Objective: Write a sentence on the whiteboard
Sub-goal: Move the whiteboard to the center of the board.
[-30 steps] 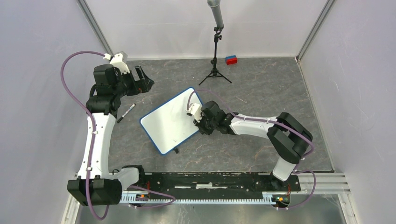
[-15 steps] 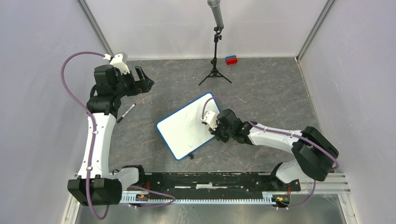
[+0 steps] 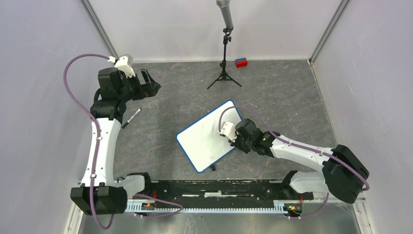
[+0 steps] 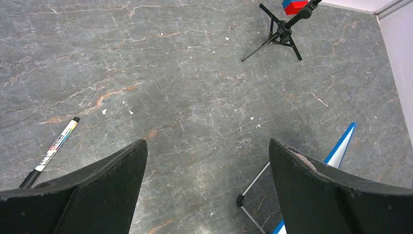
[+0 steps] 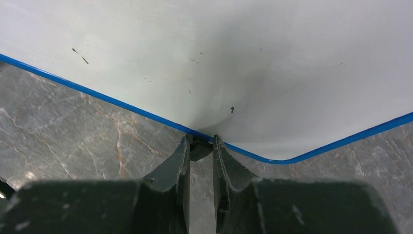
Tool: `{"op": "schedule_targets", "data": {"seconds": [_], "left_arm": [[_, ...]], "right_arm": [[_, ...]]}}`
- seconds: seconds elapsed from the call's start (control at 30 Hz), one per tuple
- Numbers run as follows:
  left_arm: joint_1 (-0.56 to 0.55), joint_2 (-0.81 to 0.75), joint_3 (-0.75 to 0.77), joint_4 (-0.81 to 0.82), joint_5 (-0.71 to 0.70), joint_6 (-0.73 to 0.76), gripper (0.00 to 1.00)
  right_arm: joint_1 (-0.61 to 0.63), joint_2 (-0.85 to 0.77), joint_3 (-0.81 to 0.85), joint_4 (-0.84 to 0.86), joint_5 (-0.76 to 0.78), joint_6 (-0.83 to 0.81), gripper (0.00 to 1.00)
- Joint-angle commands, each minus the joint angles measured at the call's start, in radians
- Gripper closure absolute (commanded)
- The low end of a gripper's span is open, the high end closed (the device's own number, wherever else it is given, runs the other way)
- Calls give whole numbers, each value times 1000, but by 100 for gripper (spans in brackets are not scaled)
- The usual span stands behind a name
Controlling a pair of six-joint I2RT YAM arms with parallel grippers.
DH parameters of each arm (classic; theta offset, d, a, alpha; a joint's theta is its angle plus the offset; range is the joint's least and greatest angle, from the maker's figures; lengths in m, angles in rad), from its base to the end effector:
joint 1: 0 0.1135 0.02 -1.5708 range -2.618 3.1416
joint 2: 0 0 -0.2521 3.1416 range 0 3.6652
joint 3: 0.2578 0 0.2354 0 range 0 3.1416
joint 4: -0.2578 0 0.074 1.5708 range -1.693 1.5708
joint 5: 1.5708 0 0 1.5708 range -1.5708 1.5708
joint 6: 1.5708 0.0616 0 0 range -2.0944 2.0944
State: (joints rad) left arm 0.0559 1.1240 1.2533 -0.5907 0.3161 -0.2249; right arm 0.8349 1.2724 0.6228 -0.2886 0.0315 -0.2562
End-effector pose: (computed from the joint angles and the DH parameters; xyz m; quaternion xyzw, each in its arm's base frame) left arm 0.2484 -0.0053 0.3707 -0.0354 0.8428 -0.1772 0.5070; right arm 0.1650 0.1793 0.1552 -0.4889 0.8149 0.0744 0.3024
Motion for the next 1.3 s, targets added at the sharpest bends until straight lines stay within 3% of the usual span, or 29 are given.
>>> {"op": "schedule_targets", "data": {"seconds": [0.0,0.2,0.47,0.6,0.8,0.9,1.07,1.27], "left_arm": [[7,-17,-3,46,0,-48,0],[6,-10,-2,46,1,-47,0],[7,-4,1,43,-5,-45,0],[6,1,4,45,-4,-48,0],[7,11,5,49,3,-56,0],[6,11,5,48,4,-60,0],[7,11,0,49,6,-59,0],[7,14,1,46,11,-48,0]], "right_arm": [[-3,-45,-15,-129,70,-117,100],[-5,-80,-12,-169,50,-149,100],[-4,-11,54,-260,10,-174,99],[-5,-1,72,-286,-12,-170,85],[-4,12,85,-319,-76,-151,78],[-5,21,92,-335,-89,-145,66],[-5,7,101,-338,-95,-113,66],[-5,-2,76,-289,-44,-61,80]]}}
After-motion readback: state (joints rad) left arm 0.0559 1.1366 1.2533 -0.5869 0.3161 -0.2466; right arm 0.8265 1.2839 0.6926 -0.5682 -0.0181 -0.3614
